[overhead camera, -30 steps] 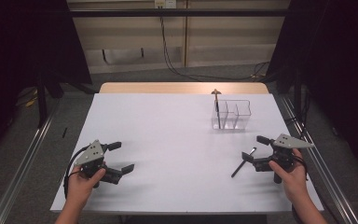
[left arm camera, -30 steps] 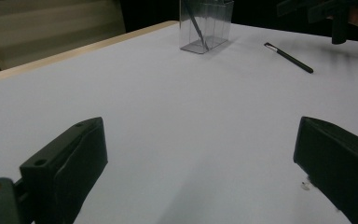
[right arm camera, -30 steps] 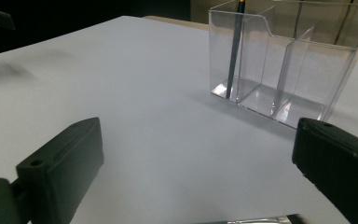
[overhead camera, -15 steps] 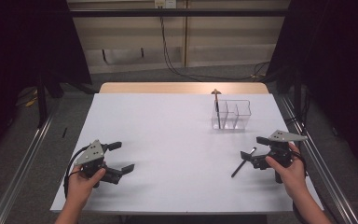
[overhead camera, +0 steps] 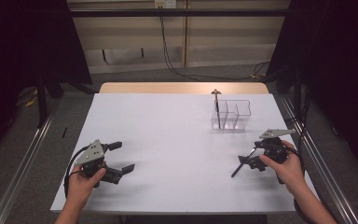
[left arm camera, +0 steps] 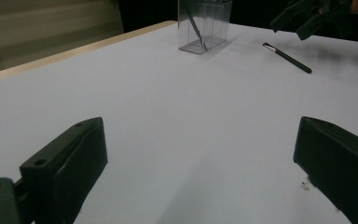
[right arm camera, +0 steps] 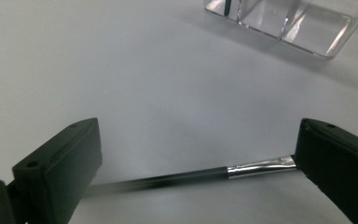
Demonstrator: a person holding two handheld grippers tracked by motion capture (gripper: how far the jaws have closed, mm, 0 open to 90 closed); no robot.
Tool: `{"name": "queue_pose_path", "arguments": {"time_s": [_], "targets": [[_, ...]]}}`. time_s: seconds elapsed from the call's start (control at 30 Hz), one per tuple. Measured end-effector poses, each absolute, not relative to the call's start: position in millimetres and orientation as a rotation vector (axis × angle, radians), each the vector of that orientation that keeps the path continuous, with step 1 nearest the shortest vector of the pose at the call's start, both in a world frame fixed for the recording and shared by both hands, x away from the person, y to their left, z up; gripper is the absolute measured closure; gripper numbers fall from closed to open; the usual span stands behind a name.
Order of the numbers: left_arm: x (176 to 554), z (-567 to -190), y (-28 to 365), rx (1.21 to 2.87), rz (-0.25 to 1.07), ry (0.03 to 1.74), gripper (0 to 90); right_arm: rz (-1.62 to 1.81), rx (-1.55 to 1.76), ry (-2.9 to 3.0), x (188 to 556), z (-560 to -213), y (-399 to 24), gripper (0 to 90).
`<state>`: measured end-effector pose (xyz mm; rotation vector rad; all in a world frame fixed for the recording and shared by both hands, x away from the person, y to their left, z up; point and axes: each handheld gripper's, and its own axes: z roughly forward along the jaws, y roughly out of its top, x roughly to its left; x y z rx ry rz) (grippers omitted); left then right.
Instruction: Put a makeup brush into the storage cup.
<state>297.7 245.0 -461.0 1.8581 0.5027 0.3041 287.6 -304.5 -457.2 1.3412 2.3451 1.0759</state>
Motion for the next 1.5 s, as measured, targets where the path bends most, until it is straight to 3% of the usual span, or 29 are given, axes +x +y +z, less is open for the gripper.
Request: {"name": "queue_pose_path", "arguments": {"time_s": [1.13,1.5], "targets": [[298.6,-460.6,246.2,1.854,0.308,0.505,2.9,0.57,1.489,2.446,304.7,-460.1,-279.2,8.9],[298.4,-460.3,245.8,1.853,0.306,0.504,2.9,0.506,1.514,2.478,305.3,-465.4,-275.9,15.7]]}}
